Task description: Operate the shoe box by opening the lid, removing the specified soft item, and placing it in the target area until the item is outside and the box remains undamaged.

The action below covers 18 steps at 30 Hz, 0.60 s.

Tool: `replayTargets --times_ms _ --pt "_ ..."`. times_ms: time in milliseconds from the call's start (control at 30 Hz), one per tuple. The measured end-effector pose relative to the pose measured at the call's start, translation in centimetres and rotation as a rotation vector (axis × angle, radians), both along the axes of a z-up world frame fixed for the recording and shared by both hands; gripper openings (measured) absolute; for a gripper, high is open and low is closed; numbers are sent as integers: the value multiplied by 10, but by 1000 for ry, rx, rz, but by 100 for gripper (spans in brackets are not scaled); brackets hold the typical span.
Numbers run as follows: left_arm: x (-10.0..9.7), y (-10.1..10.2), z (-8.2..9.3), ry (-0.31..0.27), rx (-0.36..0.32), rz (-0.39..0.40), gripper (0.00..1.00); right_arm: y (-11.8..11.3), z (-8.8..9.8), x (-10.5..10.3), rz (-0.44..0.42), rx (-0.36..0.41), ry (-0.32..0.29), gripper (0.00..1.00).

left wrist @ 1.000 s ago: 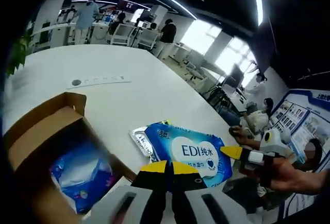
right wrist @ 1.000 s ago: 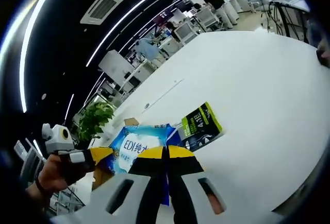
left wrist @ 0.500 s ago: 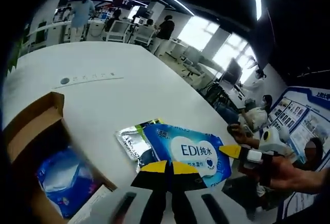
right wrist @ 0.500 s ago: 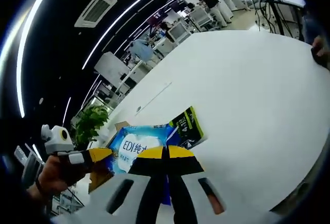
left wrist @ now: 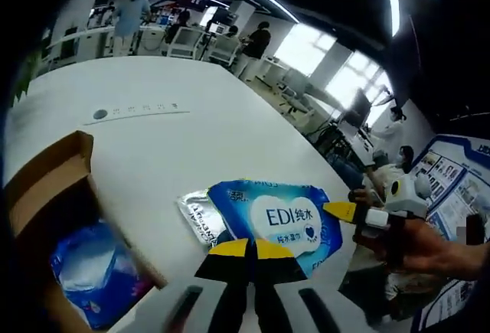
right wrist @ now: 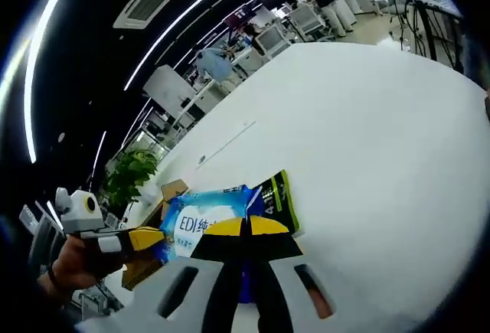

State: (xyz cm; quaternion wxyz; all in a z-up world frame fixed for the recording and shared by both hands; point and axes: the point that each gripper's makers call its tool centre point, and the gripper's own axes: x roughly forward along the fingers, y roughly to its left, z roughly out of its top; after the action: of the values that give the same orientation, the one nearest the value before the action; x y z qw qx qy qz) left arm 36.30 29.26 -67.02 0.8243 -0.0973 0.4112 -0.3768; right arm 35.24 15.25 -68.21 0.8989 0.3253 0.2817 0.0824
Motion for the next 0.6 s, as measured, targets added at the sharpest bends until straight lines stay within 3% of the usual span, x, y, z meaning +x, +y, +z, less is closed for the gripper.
replayTargets --times_ms 233,600 --pt "14 4 -6 8 18 40 0 2 -5 33 60 -24 6 0" --pt "33 6 -22 30 49 83 0 4 -17 59 102 -45 28 0"
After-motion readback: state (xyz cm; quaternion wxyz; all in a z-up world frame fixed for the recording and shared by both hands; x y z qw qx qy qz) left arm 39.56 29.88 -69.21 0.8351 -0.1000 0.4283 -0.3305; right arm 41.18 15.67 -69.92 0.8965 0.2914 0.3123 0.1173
